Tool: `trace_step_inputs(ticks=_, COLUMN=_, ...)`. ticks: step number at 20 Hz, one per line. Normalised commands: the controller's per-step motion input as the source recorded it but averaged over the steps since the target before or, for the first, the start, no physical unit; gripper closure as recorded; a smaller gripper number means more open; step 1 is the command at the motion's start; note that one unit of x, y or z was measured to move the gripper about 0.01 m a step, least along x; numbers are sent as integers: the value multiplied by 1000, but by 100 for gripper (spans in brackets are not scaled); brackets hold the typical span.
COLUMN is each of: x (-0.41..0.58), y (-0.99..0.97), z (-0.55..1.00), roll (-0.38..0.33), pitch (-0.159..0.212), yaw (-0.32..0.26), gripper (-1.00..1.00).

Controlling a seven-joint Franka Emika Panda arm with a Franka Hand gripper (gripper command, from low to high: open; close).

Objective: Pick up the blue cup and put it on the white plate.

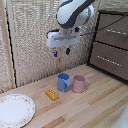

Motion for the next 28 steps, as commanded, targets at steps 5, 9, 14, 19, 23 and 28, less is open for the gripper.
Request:
trace_step_inputs(ticks=5, x=117, y=-578, z=-257, roll=80, pitch=50, yaw=80, gripper=-100)
trace_step_inputs(ticks=9, x=138, y=-654, z=-301, roll=104, pitch=62, yaw=110, gripper=-100)
trace_step_inputs(ticks=14, x=89, y=-396, z=-283, roll=68, pitch=52, yaw=67, gripper=-100)
trace_step_inputs(ticks=19, x=6, y=22, z=-391, roll=0, pitch=23, yaw=-62, gripper=-100)
trace_step_inputs(ticks=23, x=105, y=20, z=-493, roll=0, pitch=1, yaw=-93, gripper=-100)
trace_step_inputs(ticks=28, x=129, y=0, z=-497, roll=-14, pitch=24, yaw=-15, gripper=-100)
